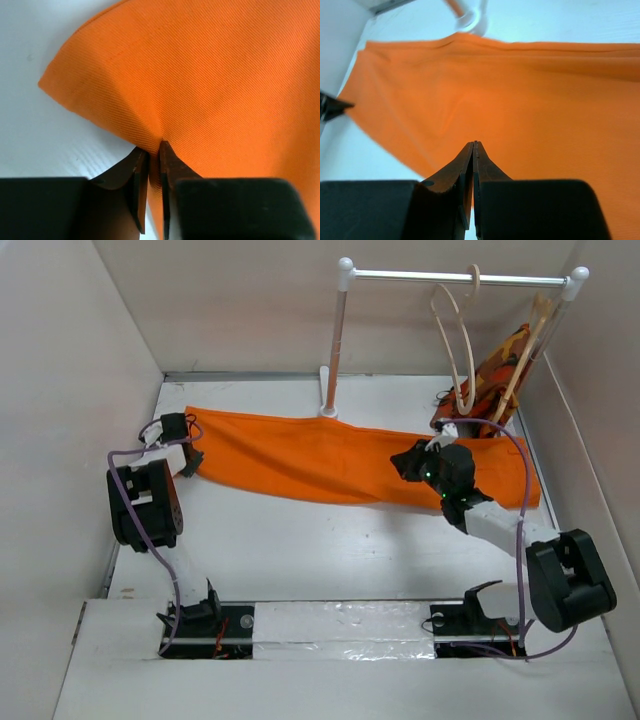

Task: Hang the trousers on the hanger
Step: Fold the trousers at the center of the board, then pick up the hanger from the clothesline.

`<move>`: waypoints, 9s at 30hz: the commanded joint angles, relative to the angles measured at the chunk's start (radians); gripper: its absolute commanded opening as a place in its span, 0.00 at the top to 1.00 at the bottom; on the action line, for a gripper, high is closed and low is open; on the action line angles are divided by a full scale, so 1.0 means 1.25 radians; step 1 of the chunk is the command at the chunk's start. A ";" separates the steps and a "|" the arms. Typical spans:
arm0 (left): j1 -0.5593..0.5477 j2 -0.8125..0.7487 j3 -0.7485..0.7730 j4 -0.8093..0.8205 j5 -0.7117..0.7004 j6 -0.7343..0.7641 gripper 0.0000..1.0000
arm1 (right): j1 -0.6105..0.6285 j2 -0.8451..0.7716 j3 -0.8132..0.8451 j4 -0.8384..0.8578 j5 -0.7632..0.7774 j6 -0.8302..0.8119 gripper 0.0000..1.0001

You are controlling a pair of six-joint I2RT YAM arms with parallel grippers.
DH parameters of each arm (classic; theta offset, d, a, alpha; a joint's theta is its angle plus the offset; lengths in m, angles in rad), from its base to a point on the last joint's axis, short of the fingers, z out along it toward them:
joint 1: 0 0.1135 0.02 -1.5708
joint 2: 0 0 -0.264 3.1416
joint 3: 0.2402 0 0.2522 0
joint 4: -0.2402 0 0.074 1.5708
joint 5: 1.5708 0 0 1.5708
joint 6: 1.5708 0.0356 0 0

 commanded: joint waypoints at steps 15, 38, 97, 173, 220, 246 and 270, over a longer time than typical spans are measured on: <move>0.001 -0.132 -0.034 -0.208 -0.131 0.145 1.00 | 0.165 -0.228 -0.138 -0.118 0.106 -0.063 0.64; -0.443 -0.412 -0.055 -0.013 -0.050 0.121 0.56 | -0.044 -0.273 -0.047 -0.437 0.334 -0.105 1.00; -0.855 -0.558 -0.416 0.406 -0.257 0.161 0.95 | -0.313 -0.301 0.050 -0.599 0.180 -0.222 1.00; -0.879 -1.219 -0.243 -0.107 -0.477 0.036 0.64 | 0.538 0.345 1.078 -0.532 0.066 -0.315 1.00; -0.871 -0.466 -0.350 0.548 -0.156 0.272 0.97 | -0.062 0.019 0.720 -0.508 0.294 -0.487 0.40; -0.871 -0.488 -0.373 0.565 -0.052 0.261 0.88 | -0.129 0.121 0.693 -0.472 0.303 -0.452 1.00; -0.871 -0.444 -0.348 0.579 -0.046 0.288 0.64 | -0.064 -0.170 0.266 -0.294 0.323 -0.353 1.00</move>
